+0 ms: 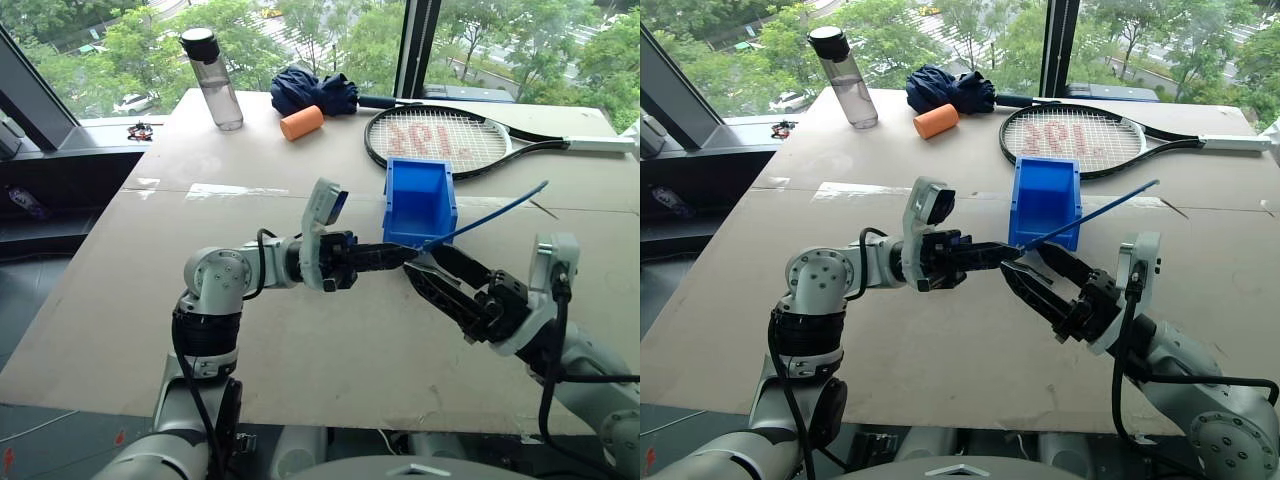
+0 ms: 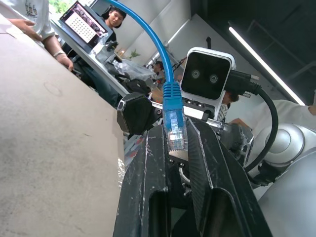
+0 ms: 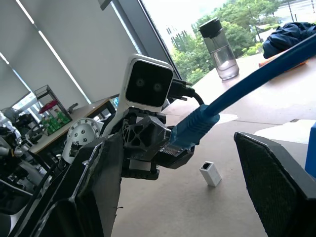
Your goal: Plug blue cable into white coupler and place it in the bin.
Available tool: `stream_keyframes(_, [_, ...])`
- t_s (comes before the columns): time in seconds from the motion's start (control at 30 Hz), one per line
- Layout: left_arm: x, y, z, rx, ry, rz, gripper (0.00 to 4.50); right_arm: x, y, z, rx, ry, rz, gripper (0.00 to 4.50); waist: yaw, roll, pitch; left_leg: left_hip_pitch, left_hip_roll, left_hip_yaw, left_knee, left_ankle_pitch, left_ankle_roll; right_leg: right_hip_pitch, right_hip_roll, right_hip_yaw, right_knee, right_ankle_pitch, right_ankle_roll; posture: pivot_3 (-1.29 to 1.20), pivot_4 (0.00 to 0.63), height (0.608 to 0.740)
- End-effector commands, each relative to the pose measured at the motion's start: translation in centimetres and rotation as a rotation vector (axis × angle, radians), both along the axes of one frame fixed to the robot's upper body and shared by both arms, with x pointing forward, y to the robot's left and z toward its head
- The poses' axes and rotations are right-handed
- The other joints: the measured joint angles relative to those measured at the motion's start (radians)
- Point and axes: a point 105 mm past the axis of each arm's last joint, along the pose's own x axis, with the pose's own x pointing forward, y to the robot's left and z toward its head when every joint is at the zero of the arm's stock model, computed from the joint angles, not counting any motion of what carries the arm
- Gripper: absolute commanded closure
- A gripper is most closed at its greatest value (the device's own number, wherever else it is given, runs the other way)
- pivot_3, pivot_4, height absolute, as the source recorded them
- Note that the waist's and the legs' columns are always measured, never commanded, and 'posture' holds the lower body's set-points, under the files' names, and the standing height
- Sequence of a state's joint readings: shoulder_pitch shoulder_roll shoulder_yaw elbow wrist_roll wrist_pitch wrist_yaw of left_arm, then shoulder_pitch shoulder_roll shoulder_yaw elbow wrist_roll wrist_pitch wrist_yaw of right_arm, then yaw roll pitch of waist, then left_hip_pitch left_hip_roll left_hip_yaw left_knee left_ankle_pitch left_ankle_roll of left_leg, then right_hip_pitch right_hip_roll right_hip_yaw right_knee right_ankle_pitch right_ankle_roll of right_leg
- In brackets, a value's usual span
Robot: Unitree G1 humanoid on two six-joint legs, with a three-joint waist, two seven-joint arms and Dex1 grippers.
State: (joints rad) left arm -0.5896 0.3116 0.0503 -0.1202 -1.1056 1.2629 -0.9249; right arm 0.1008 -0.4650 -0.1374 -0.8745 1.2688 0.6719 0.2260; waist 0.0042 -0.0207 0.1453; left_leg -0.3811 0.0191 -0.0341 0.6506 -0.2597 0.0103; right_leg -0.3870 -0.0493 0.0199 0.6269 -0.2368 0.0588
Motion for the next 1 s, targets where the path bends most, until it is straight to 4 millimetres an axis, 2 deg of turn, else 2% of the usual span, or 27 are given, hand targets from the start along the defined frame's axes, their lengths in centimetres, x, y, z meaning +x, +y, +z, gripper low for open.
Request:
stream_keyframes(0.03, [-0.9,0.3,1.2,-0.024,-0.044,-0.023,4.44,0.0,-0.2,1.6,0.084,-0.017,0.016,0.91,-0.003,0.0,0.0,0.0,0.0,0.0,0.0,0.0,0.0,0.0,0.0,0.0,0.0,0.0,-0.001,0.0,0.15,0.74])
stream_keyframes(0.17, [-1.1,0.2,1.0,-0.013,-0.049,-0.021,4.44,0.2,-0.3,2.0,0.124,0.004,0.032,0.91,-0.004,0.0,0.0,0.0,0.0,0.0,0.0,0.0,0.0,0.0,0.0,0.0,0.0,-0.002,-0.003,0.0,0.15,0.74])
stream_keyframes(0.27, [-1.3,0.0,0.9,-0.009,-0.058,-0.019,4.5,0.3,-0.3,1.7,0.107,0.015,0.035,2.24,-0.005,0.0,0.0,0.0,0.0,0.0,0.0,0.0,0.0,0.0,0.0,0.0,0.0,-0.002,-0.003,0.0,0.15,0.74])
stream_keyframes(0.37, [-1.3,-0.2,0.7,-0.002,-0.069,-0.012,4.5,0.1,-0.2,1.6,0.118,0.026,0.052,3.91,-0.005,0.0,0.0,0.0,0.0,0.0,0.0,0.0,0.0,0.0,0.0,0.001,0.0,-0.002,-0.003,0.0,0.15,0.74])
stream_keyframes(0.4, [-1.4,-0.2,0.7,0.0,-0.073,-0.013,4.5,0.1,-0.2,1.6,0.12,0.029,0.055,4.22,-0.006,0.0,0.0,0.0,0.0,0.0,0.0,0.0,0.0,0.0,0.0,0.0,0.0,-0.002,-0.003,0.0,0.15,0.74])
stream_keyframes(0.43, [-1.4,-0.2,0.7,0.001,-0.075,-0.013,4.5,0.1,-0.2,1.6,0.121,0.03,0.057,4.37,-0.006,0.0,0.0,0.0,0.0,0.0,0.0,0.0,0.0,0.0,0.0,0.0,0.0,-0.002,-0.003,0.0,0.15,0.74])
stream_keyframes(0.63, [-0.8,-0.2,0.1,0.022,-0.13,0.052,4.5,-0.1,-0.2,1.4,0.123,0.038,0.062,4.37,-0.005,0.0,0.0,0.0,0.0,0.001,0.0,0.0,0.0,0.0,0.0,0.001,0.0,-0.002,-0.004,0.0,0.15,0.74])
stream_keyframes(0.7, [-0.9,0.1,0.3,0.023,-0.145,0.058,3.49,-0.2,-0.1,1.4,0.124,0.037,0.063,4.5,-0.006,0.0,0.0,0.0,0.0,0.001,0.0,0.0,0.0,0.0,0.0,0.001,0.0,-0.002,-0.004,0.0,0.15,0.74])
stream_keyframes(0.77, [-0.3,0.7,0.4,0.035,-0.176,0.119,2.75,-0.3,-0.2,1.5,0.133,0.035,0.061,4.5,-0.009,0.0,0.0,0.0,0.0,0.001,0.0,0.0,0.0,0.0,0.0,0.001,0.0,-0.002,-0.004,0.0,0.15,0.74])
stream_keyframes(0.87, [1.2,3.1,-0.1,0.151,-0.33,0.296,1.28,-0.2,-0.5,1.7,0.14,0.024,0.041,4.5,-0.013,0.0,0.0,0.0,0.0,0.001,-0.001,0.0,0.0,-0.001,0.0,0.001,0.0,-0.002,-0.004,0.0,0.15,0.74])
stream_keyframes(0.93, [2.1,4.8,-0.1,0.189,-0.371,0.39,0.28,-0.1,-0.8,1.7,0.151,0.023,0.026,4.5,-0.015,0.001,0.001,0.001,0.001,0.001,-0.003,0.0,0.0,-0.001,0.0,0.002,0.0,-0.002,-0.004,0.0,0.15,0.74])
stream_keyframes(1.0, [3.3,7.2,-0.6,0.28,-0.47,0.5,0.28,0.0,-0.9,1.6,0.146,0.023,0.023,4.5,-0.014,0.001,0.001,0.001,0.001,0.0,-0.003,0.0,0.0,-0.001,0.0,0.002,0.0,-0.002,-0.004,0.0,0.15,0.74])
